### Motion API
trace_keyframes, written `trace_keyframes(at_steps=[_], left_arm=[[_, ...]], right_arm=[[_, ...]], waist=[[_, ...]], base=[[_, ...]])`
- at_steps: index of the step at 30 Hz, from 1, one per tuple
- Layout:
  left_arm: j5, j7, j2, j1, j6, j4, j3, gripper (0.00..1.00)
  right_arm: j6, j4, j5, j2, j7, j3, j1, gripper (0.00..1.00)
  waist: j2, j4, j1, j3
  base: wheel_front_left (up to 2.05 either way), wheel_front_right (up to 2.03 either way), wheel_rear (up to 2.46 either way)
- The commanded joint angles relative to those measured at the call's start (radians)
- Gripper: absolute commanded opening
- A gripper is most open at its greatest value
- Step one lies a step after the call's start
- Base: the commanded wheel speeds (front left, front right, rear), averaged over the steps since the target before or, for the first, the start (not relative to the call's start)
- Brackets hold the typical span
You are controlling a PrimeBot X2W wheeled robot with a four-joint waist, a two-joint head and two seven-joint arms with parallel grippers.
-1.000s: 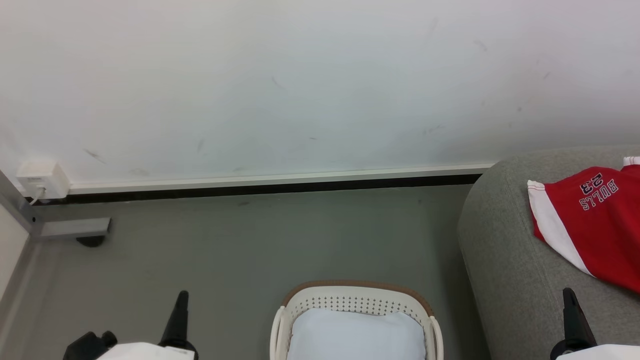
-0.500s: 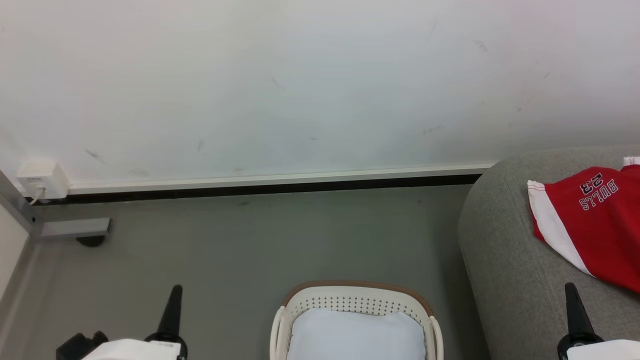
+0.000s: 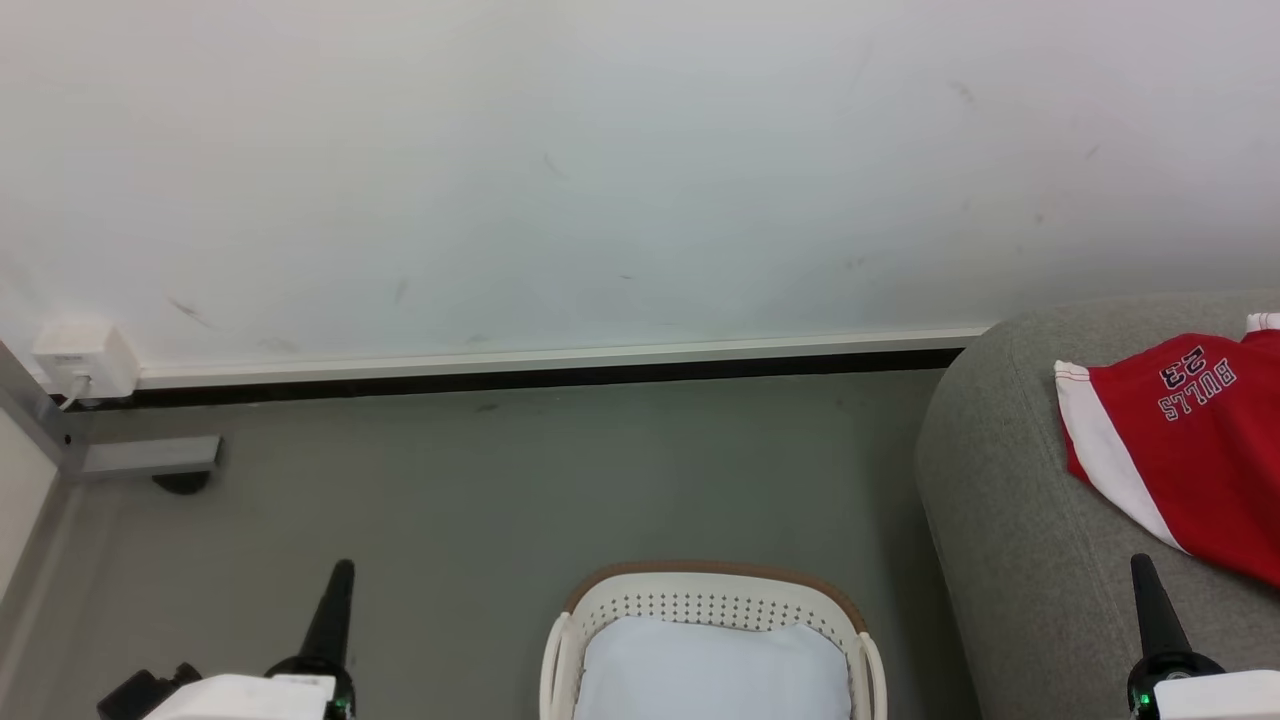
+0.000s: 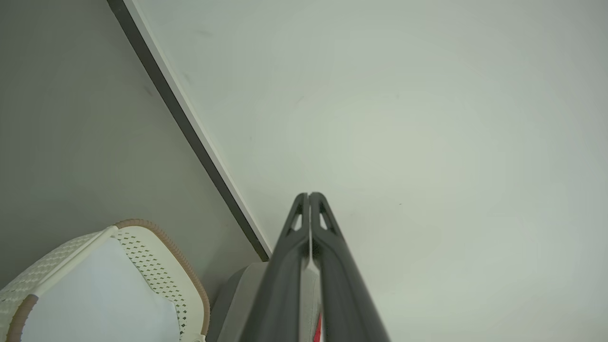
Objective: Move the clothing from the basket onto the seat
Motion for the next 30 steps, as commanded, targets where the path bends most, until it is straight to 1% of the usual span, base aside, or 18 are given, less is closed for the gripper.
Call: trace_keyframes(at_steps=[1,30], left_arm=[[-0.016,0.006,0.007,-0.017,-0.005,-0.01,0.007,0.0],[-0.232,0.065,0.009,-0.022,-0.016,-0.032,0.049,0.0]], right_arm=[[-0.001,-0.011,0.026,-0.011,0.006,-0.003,-0.017,0.0],[-0.002,-0.032,0.274,-0.013,0.065,-0.012,-0.03,0.0]], waist=[[0.0,0.0,0.0,0.0],[0.0,0.0,0.0,-0.001]], base=[[0.0,0.0,0.0],[0.0,0.0,0.0]])
